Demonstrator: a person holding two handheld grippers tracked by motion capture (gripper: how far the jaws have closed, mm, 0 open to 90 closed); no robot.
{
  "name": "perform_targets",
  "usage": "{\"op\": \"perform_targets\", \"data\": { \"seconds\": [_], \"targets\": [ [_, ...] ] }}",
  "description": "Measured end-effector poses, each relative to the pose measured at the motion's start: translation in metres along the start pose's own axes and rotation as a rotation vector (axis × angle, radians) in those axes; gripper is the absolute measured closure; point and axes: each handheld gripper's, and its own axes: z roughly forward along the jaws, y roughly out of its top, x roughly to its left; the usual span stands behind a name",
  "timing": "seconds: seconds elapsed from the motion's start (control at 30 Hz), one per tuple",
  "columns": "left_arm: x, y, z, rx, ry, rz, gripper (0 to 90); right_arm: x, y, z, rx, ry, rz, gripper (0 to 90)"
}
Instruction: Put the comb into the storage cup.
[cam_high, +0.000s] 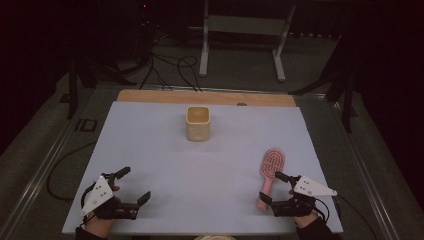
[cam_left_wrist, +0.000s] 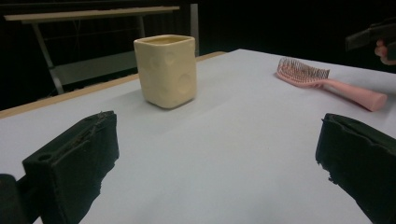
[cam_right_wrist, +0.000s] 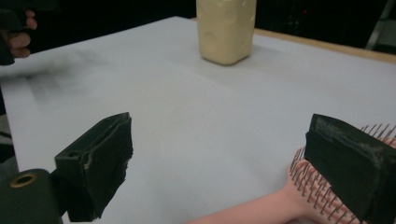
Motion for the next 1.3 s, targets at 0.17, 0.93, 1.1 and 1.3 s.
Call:
{"op": "perform_targets", "data": {
  "seconds": [0.17,0.93,1.1,1.3],
  "targets": [
    [-0.002,0.0,0.003,0.004,-0.009,0.006,0.1,0.0,-0.001,0.0,0.006,0.012,0.014,7.8],
    [-0.004,-0.001,0.003,-0.004,-0.04,0.013,0.1,0.017,0.029,-0.006,0.004,0.077,-0.013,8.1],
    [-0.004,-0.001,0.003,-0.006,-0.043,0.011,0.1,0.02,0.042,-0.006,0.003,0.074,-0.03,8.1],
    [-0.004,-0.001,0.003,-0.009,-0.043,0.013,0.1,0.016,0.069,-0.004,0.005,0.104,-0.044,8.1]
  ]
}}
